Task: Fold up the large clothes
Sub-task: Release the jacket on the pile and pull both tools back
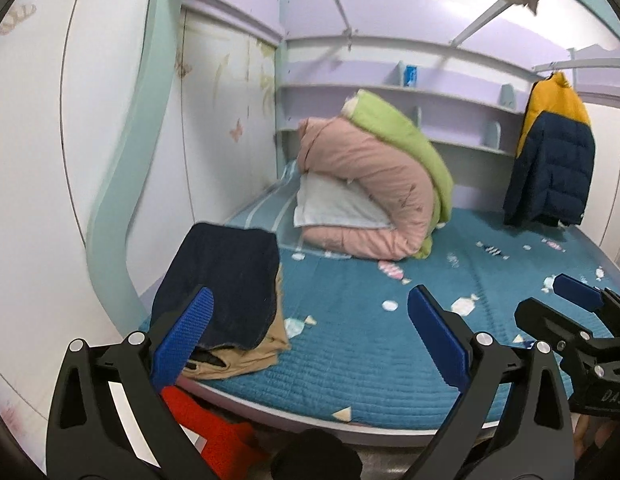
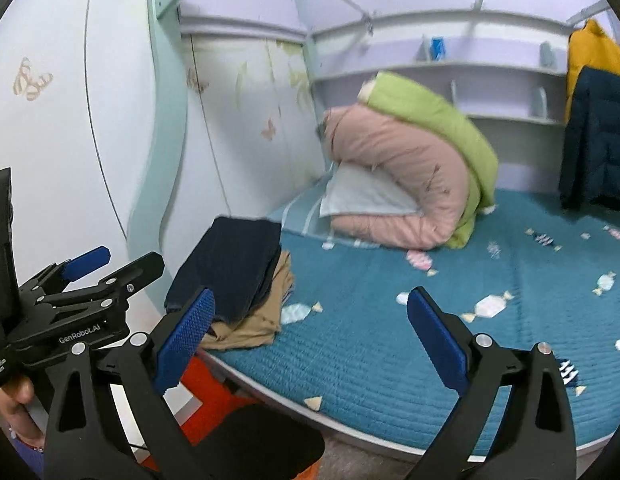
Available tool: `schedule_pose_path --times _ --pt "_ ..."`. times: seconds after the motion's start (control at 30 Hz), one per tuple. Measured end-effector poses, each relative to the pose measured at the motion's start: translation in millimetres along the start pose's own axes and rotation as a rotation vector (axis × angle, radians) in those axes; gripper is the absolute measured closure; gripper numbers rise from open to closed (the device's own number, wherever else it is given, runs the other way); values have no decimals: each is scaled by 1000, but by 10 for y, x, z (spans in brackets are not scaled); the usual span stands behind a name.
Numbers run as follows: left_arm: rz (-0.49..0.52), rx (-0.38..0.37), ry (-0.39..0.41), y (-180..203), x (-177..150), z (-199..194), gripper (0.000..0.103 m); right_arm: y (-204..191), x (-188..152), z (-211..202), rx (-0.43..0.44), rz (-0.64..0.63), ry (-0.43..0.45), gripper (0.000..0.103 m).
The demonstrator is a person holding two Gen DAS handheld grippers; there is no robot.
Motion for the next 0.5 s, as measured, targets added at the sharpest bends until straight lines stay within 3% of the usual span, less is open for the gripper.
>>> schedule_pose_path --times 0.5 --pt "87 -64 135 688 215 -527 5 299 123 -902 -118 5 166 8"
Point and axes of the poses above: each gripper's, at about its wrist camera, not at the fingertips, and z roughly the way its jaws point, y to its right, x to its top, the point moved 3 cm from there along z, roughly the way its jaws point, and after that the axes turned 5 degrees about -x, right-handed, at the moved point
